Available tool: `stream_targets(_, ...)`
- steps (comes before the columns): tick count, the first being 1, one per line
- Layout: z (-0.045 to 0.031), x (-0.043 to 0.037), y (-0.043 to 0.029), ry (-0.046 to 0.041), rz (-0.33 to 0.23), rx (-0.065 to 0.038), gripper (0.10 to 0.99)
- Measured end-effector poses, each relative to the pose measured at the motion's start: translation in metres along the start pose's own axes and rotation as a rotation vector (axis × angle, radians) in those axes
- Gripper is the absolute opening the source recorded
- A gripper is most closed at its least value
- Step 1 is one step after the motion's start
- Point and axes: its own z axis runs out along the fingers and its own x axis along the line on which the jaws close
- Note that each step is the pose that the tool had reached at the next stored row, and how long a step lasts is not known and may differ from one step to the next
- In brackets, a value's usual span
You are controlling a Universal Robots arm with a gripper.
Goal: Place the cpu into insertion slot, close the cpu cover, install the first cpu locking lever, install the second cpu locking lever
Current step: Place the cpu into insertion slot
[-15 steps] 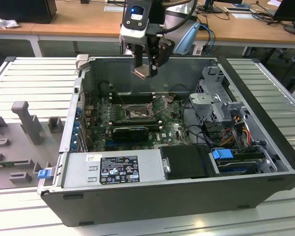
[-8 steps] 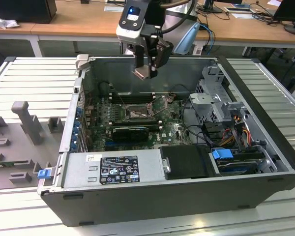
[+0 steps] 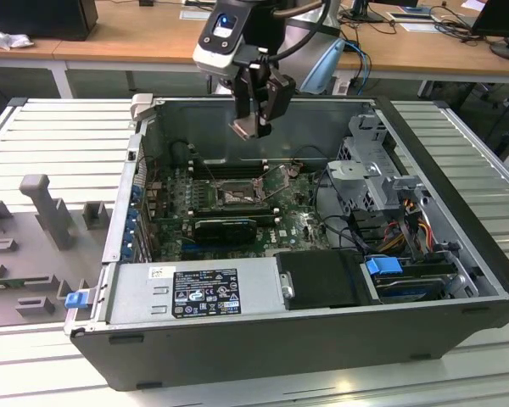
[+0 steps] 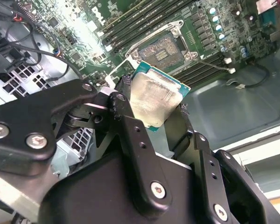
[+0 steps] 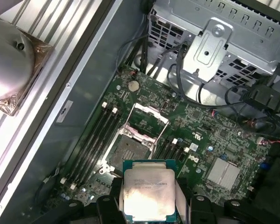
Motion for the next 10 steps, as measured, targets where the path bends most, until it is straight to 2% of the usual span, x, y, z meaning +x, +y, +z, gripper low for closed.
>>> stream_targets(10,0.0059,-0.0001,-0.0005,-0.0014,0.015,0.000,0.529)
